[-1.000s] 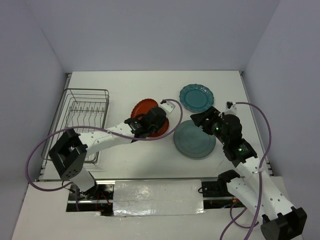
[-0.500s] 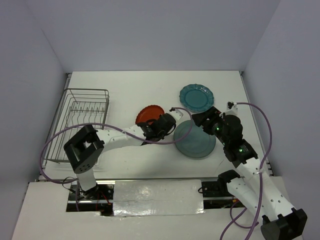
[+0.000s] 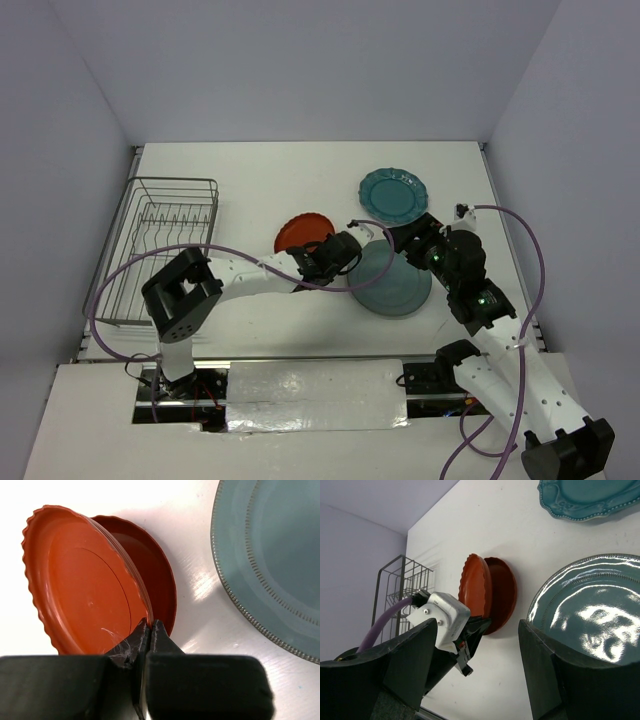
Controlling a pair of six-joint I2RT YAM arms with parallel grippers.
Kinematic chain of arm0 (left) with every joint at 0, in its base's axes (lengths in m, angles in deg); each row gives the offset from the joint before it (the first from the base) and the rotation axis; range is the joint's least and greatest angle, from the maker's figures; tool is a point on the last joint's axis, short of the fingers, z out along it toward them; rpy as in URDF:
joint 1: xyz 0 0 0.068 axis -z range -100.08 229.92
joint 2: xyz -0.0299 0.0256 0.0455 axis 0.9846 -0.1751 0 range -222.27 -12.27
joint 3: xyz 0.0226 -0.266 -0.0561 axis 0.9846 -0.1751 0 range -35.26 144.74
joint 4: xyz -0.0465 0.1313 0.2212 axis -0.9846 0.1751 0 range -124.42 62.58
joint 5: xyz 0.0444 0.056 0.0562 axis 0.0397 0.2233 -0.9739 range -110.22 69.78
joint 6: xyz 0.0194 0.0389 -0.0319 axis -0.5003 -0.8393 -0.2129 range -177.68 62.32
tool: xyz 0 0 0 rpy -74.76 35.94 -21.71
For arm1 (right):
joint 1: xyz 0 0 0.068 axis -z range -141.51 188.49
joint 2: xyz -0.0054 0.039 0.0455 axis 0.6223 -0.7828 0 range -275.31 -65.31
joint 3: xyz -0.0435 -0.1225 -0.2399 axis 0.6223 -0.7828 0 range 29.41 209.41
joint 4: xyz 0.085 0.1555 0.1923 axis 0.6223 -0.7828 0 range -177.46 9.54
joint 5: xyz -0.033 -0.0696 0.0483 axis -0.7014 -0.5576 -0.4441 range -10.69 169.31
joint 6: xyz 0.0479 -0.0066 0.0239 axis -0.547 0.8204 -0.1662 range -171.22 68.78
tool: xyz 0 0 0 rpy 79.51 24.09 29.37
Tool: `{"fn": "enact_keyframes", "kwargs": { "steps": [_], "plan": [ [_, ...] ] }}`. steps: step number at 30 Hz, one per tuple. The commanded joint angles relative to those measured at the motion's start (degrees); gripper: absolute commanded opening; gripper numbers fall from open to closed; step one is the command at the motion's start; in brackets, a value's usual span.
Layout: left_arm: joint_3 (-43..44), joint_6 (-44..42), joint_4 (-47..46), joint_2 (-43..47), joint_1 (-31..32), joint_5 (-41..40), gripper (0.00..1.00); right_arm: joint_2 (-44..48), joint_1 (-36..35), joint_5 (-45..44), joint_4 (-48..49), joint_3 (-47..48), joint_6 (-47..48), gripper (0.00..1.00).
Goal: Unload the plates from the dish rack
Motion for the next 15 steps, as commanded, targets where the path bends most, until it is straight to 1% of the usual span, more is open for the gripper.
{"fn": "enact_keyframes", "kwargs": {
  "steps": [1, 4, 5, 6, 7, 8, 10, 12, 15],
  "plan": [
    [2.53, -0.02, 0.49, -0.98, 0.66, -1.75, 0.13, 0.80, -0.07, -0.85, 0.36, 2.21, 0.55, 0.73],
    [2.35, 0.33, 0.84, -0.98, 0.75, -2.01, 0.18, 0.71, 0.02, -0.85, 0.36, 2.21, 0.55, 0.74],
    [2.27, 0.42, 0.93, -1.07, 0.75, -2.10, 0.24, 0.63, 0.02, -0.85, 0.36, 2.21, 0.55, 0.74],
    [2.27, 0.42, 0.93, -1.07, 0.75, -2.10, 0.27, 0.62, 0.02, -0.85, 0.36, 2.21, 0.55, 0.74],
    [2.27, 0.33, 1.02, -1.07, 0.75, -2.36, 0.36, 0.54, 0.11, -0.85, 0.27, 2.30, 0.55, 0.74],
    [2.18, 0.42, 1.19, -0.98, 0.75, -2.45, 0.39, 0.54, 0.02, -0.76, 0.18, 2.30, 0.55, 0.74],
    [2.18, 0.42, 1.28, -0.89, 0.75, -2.80, 0.42, 0.62, 0.11, -0.85, 0.36, 2.21, 0.55, 0.74],
    [2.00, 0.59, 1.46, -0.37, 0.75, -3.16, 0.47, 0.62, 0.02, -1.02, 0.45, 2.21, 0.55, 0.74],
    [2.09, 0.86, 1.64, 0.77, 0.75, -3.16, 0.50, 0.36, 0.02, -0.85, 0.36, 2.21, 0.55, 0.74]
  ]
}}
